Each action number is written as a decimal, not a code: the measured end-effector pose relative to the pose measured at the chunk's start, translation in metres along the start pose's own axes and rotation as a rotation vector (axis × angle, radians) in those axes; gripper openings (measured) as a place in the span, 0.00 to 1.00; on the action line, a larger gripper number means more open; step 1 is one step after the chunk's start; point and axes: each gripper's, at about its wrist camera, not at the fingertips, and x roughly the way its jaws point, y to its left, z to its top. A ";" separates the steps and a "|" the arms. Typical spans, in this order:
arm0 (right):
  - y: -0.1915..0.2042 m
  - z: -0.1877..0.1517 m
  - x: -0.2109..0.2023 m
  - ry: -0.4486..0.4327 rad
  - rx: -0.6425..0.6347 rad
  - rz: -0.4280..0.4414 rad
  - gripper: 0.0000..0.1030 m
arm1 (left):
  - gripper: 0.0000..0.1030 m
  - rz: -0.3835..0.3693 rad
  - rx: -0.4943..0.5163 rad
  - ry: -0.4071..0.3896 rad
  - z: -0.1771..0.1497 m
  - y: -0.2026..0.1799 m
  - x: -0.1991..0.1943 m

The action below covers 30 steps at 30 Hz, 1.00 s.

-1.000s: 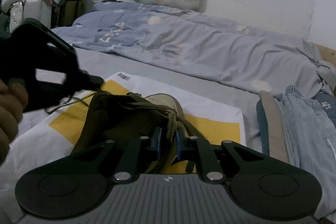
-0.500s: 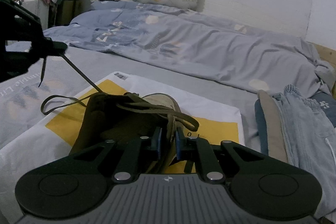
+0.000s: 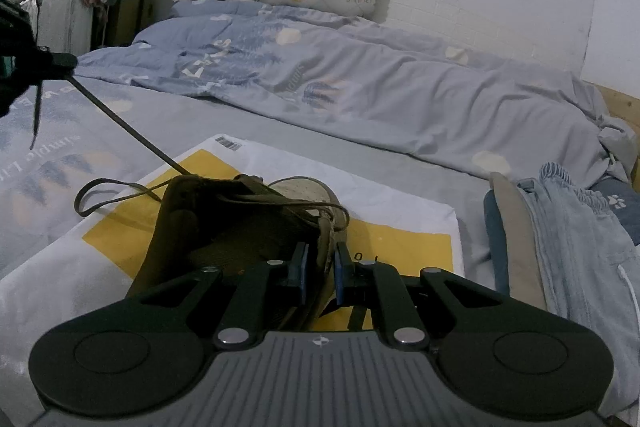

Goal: Lace up shoes with both hands

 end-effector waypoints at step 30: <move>0.003 0.000 -0.004 0.009 -0.004 0.002 0.10 | 0.00 0.546 -0.187 0.020 0.041 0.089 -0.014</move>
